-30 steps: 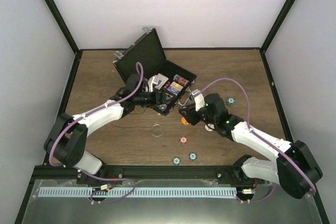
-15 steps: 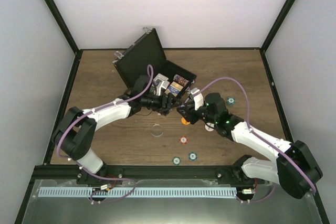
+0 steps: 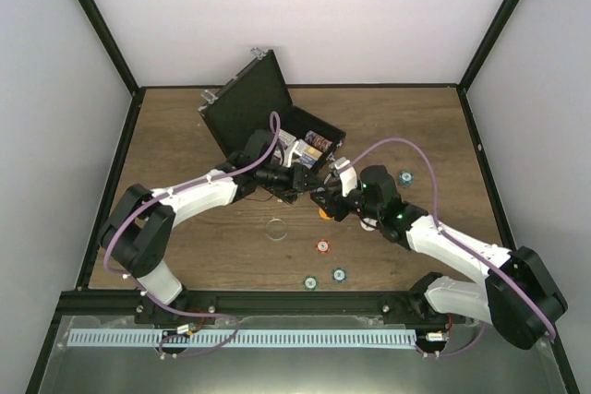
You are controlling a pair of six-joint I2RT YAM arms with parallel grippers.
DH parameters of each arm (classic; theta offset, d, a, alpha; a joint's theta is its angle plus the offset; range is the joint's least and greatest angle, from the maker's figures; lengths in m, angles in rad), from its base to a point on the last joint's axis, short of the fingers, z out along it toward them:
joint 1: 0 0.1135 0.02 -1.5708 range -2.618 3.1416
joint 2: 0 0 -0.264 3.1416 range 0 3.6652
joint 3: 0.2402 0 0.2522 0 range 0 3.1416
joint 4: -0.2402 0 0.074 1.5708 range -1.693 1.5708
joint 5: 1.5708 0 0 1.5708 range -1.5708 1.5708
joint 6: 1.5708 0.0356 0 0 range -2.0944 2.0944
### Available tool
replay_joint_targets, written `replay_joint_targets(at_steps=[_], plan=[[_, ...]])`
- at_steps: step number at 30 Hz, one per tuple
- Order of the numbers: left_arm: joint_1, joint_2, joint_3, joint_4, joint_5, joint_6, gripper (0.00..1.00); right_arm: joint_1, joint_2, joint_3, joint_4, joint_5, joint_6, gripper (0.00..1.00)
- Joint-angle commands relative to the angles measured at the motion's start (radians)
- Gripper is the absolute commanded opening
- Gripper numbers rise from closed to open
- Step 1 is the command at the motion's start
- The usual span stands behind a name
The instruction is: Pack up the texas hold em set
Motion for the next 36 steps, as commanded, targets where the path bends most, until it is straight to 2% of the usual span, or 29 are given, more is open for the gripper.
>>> replay_joint_targets(at_steps=[1,11,13,17,20,25,27,30,36], plan=[[-0.011,0.019,0.027,-0.028,-0.003,0.023,0.22,0.006,-0.003,0.003,0.038,0.020,-0.009,0.39],[-0.024,0.018,0.049,-0.083,-0.019,0.079,0.07,0.006,-0.016,-0.014,0.047,0.045,0.005,0.40],[-0.026,0.014,0.051,-0.084,-0.028,0.081,0.06,0.006,-0.021,-0.016,0.045,0.049,0.011,0.47],[-0.026,-0.019,0.054,-0.074,-0.100,0.087,0.05,0.006,-0.034,-0.023,0.038,0.053,0.025,0.77],[-0.021,-0.046,0.081,-0.080,-0.195,0.124,0.05,0.006,-0.058,-0.030,0.031,0.059,0.035,0.86],[0.013,-0.009,0.180,-0.132,-0.317,0.209,0.05,0.006,-0.114,-0.034,0.004,0.114,0.058,0.94],[0.032,0.022,0.227,-0.142,-0.369,0.261,0.05,0.003,-0.137,-0.031,-0.025,0.210,0.090,0.99],[0.055,0.090,0.312,-0.143,-0.446,0.353,0.05,-0.028,-0.152,-0.017,-0.101,0.353,0.147,1.00],[0.103,0.296,0.538,-0.147,-0.529,0.494,0.05,-0.173,-0.178,-0.025,-0.191,0.351,0.212,1.00]])
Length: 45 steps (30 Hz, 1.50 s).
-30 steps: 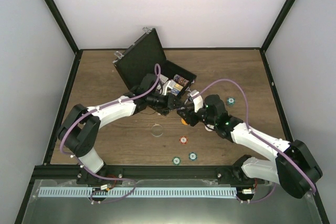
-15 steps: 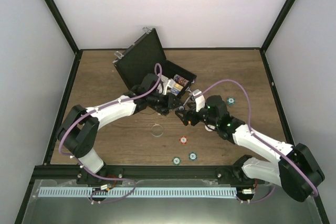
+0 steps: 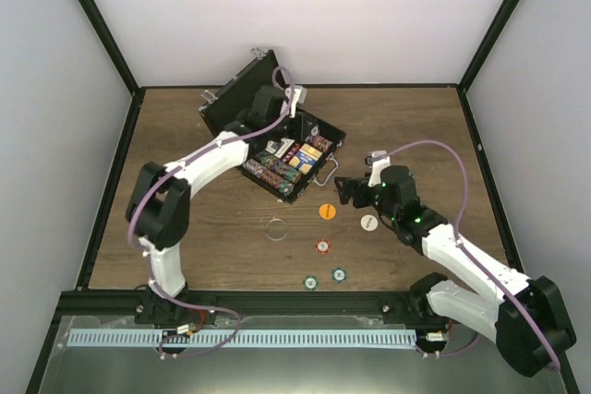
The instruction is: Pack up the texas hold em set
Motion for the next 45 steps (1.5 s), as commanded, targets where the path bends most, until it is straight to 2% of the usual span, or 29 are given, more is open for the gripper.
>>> replay_joint_targets(at_steps=[1,8,16,27,38,45], plan=[[0.036,0.154,0.149,-0.007,-0.100,0.148,0.05,-0.088,-0.036,0.005,-0.101,0.059,0.066,1.00],[0.067,0.361,0.368,-0.050,-0.155,0.248,0.05,-0.130,-0.094,-0.036,-0.124,0.033,0.092,1.00],[0.072,0.457,0.449,-0.090,-0.167,0.317,0.05,-0.134,-0.094,-0.074,-0.095,0.006,0.123,1.00],[0.071,0.507,0.446,-0.121,-0.182,0.328,0.05,-0.134,-0.070,-0.085,-0.066,-0.013,0.133,1.00],[0.068,0.535,0.443,-0.136,-0.059,0.339,0.08,-0.134,-0.063,-0.094,-0.052,-0.023,0.139,1.00],[0.066,0.544,0.451,-0.123,-0.031,0.341,0.10,-0.136,-0.053,-0.089,-0.051,-0.029,0.137,1.00]])
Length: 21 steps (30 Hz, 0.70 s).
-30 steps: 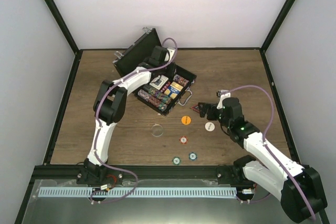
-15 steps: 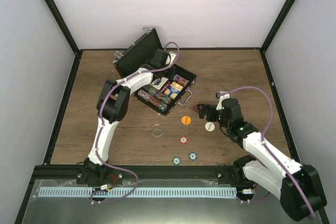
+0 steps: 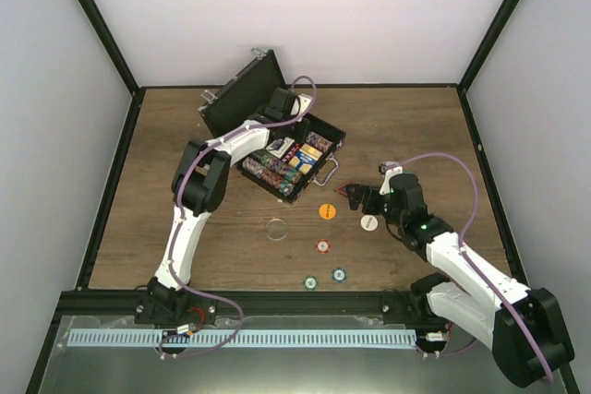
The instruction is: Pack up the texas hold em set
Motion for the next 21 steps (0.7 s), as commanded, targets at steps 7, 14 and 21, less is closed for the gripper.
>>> replay_joint_targets(at_steps=[7,14,21], plan=[[-0.008,0.052,0.053,-0.001,0.117,0.020,0.19,-0.008,0.012,0.008,0.017,-0.016,0.005,1.00],[-0.008,0.066,0.071,-0.026,0.155,0.022,0.33,-0.008,0.015,0.013,0.017,-0.021,0.005,1.00],[-0.009,0.055,0.069,-0.040,0.142,0.018,0.41,-0.008,0.020,0.015,0.017,-0.031,0.005,1.00]])
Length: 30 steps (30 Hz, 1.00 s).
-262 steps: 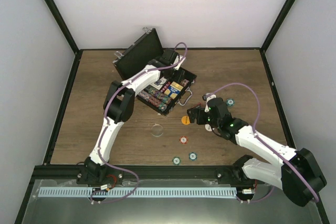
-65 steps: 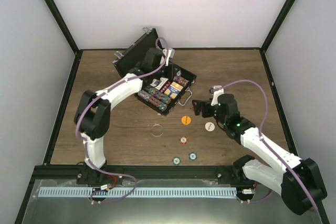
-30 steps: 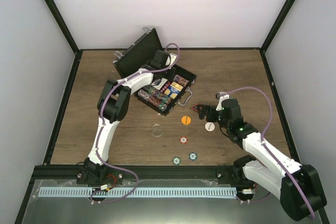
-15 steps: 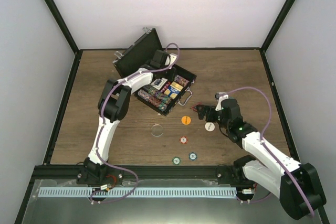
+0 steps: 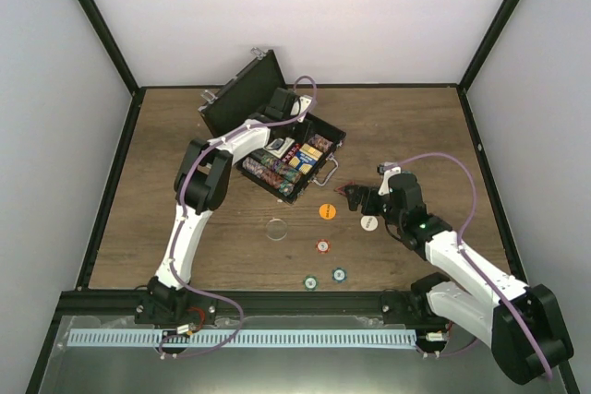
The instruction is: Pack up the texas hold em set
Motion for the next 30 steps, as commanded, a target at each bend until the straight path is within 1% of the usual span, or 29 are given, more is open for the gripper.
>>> replay_joint_targets(at_steps=[1,5,6,7,8,10,12,15,18,21,24,27,28,30], plan=[[-0.017,0.011,0.026,-0.029,0.040,0.000,0.43,-0.008,0.002,0.015,0.016,-0.011,0.005,1.00],[-0.017,-0.020,0.020,-0.039,-0.007,-0.002,0.53,-0.008,-0.001,0.030,-0.001,-0.011,-0.003,1.00],[-0.017,-0.040,0.015,-0.041,-0.021,-0.001,0.58,-0.008,-0.002,0.037,-0.009,-0.010,-0.013,1.00],[-0.017,-0.061,0.005,-0.042,-0.043,-0.001,0.60,-0.007,-0.002,0.047,-0.022,-0.003,-0.023,1.00],[-0.017,-0.083,-0.006,-0.039,-0.066,-0.001,0.68,-0.007,-0.005,0.056,-0.035,0.005,-0.033,1.00],[-0.016,-0.144,-0.047,-0.022,-0.112,-0.004,0.79,-0.008,-0.012,0.072,-0.048,-0.005,-0.056,1.00],[-0.016,-0.216,-0.099,0.001,-0.152,-0.012,0.87,-0.009,-0.013,0.085,-0.061,-0.007,-0.062,1.00],[-0.015,-0.347,-0.207,0.043,-0.209,-0.042,0.95,-0.009,0.012,0.111,-0.095,0.000,-0.056,1.00],[-0.015,-0.512,-0.384,0.105,-0.260,-0.095,1.00,-0.008,0.080,0.155,-0.163,0.026,-0.024,1.00],[-0.012,-0.669,-0.562,0.135,-0.270,-0.157,1.00,-0.009,0.157,0.202,-0.262,0.103,0.019,0.97],[-0.010,-0.797,-0.681,0.068,-0.286,-0.206,1.00,-0.008,0.201,0.240,-0.342,0.198,0.052,0.97],[-0.004,-0.908,-0.777,-0.017,-0.345,-0.235,1.00,-0.016,0.233,0.270,-0.402,0.307,0.079,0.99],[0.004,-0.943,-0.815,-0.044,-0.364,-0.244,1.00,-0.034,0.244,0.280,-0.416,0.321,0.087,0.99],[0.031,-1.015,-0.863,-0.099,-0.381,-0.263,1.00,-0.091,0.265,0.289,-0.415,0.303,0.090,0.99]])
